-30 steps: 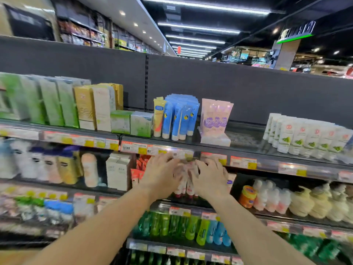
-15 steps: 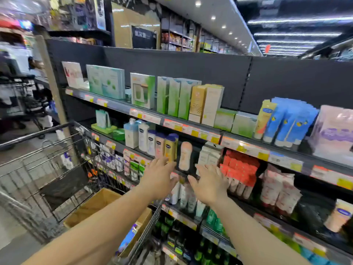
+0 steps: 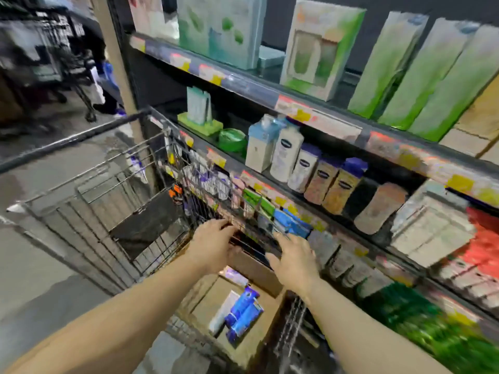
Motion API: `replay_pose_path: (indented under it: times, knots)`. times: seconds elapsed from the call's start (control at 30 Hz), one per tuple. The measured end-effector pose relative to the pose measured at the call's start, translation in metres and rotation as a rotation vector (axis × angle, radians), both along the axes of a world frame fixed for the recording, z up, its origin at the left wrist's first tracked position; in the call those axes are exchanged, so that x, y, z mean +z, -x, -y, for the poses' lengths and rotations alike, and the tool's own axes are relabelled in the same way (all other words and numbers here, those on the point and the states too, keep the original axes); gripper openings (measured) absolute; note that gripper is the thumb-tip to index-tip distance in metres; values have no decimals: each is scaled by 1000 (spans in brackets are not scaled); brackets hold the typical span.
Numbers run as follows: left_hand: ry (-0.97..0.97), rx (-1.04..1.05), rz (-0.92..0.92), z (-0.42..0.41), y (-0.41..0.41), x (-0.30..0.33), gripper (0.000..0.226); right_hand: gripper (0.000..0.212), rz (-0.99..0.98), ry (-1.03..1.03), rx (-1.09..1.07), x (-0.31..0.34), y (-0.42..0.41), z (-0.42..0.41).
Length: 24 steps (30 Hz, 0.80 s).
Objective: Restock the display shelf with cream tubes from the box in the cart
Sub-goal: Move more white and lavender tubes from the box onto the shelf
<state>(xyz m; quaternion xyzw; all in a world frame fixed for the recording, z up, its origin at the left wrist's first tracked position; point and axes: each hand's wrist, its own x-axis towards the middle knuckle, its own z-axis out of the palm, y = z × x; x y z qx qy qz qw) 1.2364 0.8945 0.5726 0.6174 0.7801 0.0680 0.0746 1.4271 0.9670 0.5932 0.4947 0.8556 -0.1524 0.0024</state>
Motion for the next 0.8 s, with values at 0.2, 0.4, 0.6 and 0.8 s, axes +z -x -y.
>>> replay_pose_path:
  times: [0.2, 0.4, 0.6, 0.8]
  knots:
    - [111, -7, 109, -13, 52, -75, 54, 63, 87, 156, -67, -72, 34, -10]
    - [220, 5, 202, -25, 47, -157, 57, 58, 109, 248, -95, -134, 44, -24]
    - [528, 148, 338, -28, 39, -255, 59, 53, 108, 344, -103, -210, 49, -31]
    - [740, 292, 575, -17, 19, -324, 33, 53, 84, 447, -134, -262, 51, -26]
